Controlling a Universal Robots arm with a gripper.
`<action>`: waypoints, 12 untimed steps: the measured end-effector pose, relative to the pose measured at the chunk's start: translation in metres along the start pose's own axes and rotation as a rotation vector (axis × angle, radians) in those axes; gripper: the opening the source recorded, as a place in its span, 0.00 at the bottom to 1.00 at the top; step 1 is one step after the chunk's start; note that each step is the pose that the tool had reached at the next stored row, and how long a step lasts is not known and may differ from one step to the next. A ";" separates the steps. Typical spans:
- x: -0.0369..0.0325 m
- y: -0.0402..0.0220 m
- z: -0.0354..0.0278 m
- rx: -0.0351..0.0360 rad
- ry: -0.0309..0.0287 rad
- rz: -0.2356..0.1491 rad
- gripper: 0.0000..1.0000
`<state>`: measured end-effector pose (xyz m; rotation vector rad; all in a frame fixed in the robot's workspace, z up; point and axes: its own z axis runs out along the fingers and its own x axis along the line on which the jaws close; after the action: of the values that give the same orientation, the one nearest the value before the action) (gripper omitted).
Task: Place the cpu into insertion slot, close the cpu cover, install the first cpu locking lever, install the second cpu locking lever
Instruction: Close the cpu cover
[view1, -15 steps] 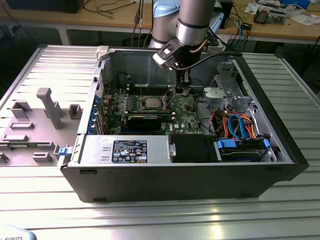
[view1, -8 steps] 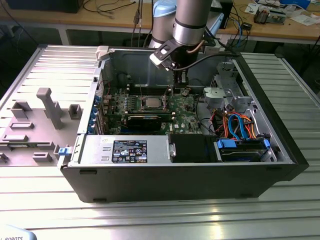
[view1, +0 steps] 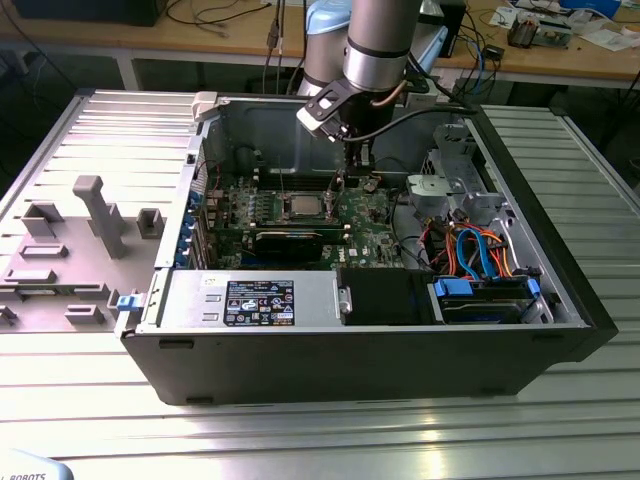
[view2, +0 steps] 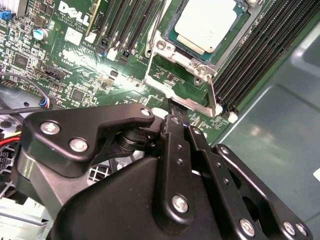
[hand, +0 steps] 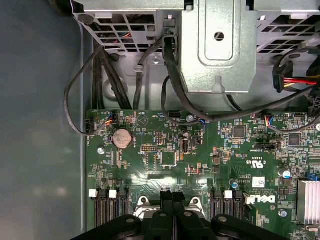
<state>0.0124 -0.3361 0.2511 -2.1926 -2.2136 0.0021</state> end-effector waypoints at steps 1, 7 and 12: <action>0.0000 -0.0004 0.0000 0.0000 0.0000 0.000 0.11; 0.0000 -0.0028 0.0001 0.0000 0.0000 0.000 0.11; 0.0000 -0.0040 0.0001 0.0000 0.0000 0.000 0.11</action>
<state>0.0084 -0.3361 0.2511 -2.1926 -2.2137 0.0021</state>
